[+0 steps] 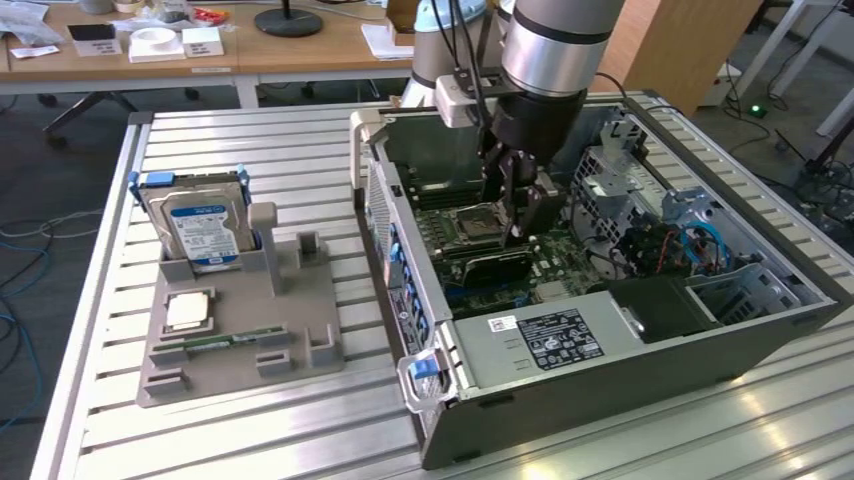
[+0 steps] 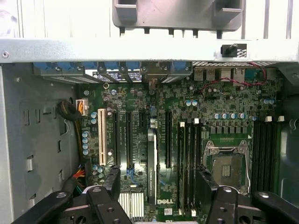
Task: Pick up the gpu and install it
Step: 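Insert the gpu into the slot, then press down on the gpu until it lock into place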
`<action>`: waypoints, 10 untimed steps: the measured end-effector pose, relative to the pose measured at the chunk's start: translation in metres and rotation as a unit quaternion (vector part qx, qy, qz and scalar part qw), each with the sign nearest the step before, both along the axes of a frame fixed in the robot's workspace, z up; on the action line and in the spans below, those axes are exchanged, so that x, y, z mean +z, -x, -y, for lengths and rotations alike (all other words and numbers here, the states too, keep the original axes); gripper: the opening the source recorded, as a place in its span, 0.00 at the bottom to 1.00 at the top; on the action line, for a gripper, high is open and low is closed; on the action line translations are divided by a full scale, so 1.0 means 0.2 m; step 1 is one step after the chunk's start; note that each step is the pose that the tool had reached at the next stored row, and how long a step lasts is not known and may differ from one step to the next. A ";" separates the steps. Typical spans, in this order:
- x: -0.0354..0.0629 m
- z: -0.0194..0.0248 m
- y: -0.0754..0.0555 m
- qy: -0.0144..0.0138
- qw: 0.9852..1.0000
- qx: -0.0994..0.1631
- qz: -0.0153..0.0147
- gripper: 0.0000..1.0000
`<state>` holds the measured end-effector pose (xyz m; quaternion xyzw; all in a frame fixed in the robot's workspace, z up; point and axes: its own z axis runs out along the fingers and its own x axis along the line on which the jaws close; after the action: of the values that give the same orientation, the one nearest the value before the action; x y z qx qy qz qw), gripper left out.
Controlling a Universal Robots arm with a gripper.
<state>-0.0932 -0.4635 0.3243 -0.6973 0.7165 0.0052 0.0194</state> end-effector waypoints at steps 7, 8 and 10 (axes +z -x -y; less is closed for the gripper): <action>0.009 0.000 0.00 0.000 1.000 0.005 0.000 0.75; 0.010 0.000 0.00 0.000 1.000 0.005 0.000 0.75; 0.010 0.000 0.00 0.000 1.000 0.005 0.000 0.75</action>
<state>-0.0931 -0.4635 0.3262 -0.7010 0.7129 0.0053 0.0193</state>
